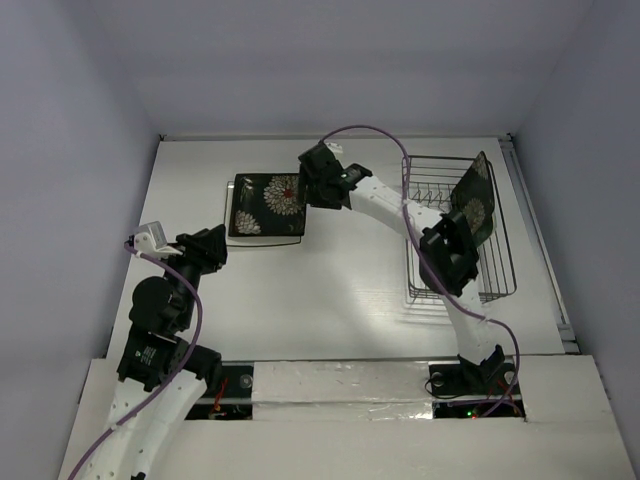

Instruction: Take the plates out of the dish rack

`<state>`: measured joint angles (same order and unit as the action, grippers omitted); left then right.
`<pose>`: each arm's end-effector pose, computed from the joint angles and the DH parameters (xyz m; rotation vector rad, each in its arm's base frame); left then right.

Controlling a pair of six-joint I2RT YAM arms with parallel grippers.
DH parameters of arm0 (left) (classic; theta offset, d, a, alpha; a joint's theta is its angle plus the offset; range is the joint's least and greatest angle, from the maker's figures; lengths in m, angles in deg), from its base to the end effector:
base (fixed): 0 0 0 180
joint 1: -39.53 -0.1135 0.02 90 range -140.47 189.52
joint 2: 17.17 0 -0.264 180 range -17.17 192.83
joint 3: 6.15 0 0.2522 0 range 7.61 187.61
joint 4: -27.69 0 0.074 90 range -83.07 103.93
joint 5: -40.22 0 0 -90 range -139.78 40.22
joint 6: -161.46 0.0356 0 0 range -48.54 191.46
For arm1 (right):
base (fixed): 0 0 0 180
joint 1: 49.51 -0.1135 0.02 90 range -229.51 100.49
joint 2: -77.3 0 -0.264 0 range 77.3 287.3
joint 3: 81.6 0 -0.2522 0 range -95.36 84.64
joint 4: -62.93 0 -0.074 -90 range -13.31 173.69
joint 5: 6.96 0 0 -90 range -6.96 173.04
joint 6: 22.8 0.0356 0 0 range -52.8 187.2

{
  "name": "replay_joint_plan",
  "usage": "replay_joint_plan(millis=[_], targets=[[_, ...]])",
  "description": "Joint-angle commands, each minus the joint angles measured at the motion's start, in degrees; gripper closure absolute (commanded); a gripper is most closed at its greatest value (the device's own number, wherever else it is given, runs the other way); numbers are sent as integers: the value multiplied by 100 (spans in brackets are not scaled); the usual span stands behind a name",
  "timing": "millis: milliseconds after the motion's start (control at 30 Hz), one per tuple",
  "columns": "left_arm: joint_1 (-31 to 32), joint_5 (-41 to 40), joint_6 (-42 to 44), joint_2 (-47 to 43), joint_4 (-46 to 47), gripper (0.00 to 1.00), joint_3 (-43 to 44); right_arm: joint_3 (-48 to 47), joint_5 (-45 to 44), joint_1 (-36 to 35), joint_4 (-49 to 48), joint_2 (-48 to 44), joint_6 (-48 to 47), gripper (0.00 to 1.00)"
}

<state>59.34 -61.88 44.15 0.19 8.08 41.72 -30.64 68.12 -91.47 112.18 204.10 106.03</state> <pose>0.0892 -0.0242 0.3409 -0.2698 1.3798 -0.5395 0.3810 0.3302 0.2555 0.0578 2.3865 0.3707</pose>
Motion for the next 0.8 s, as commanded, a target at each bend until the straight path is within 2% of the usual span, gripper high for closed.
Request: replay_joint_plan(millis=[0, 100, 267, 367, 400, 433, 500, 767], targets=[[23, 23, 50, -67, 259, 59, -62, 381, -880, 108, 372, -978, -437, 48], [23, 23, 50, -75, 268, 59, -62, 927, -1608, 554, 433, -1979, -639, 100], [23, 23, 42, -163, 286, 60, -80, 1956, -1980, 1785, 802, -3257, -1368, 100], [23, 23, 42, -225, 286, 61, -80, 2211, -2242, 2524, 1109, -3662, -1825, 78], [23, 23, 42, -234, 286, 61, -80, 2221, -2339, 2656, 1188, -3724, -1922, 60], [23, 23, 42, -242, 286, 61, -71, 2221, -2453, 2875, 1267, -3785, -2088, 47], [23, 23, 59, -216, 277, 61, -71, 2169, -2516, 3122, 1513, -3900, -2247, 30], [23, 23, 59, -269, 268, 60, -62, 1887, -2121, 3598, 2076, -3584, -2556, 32]])
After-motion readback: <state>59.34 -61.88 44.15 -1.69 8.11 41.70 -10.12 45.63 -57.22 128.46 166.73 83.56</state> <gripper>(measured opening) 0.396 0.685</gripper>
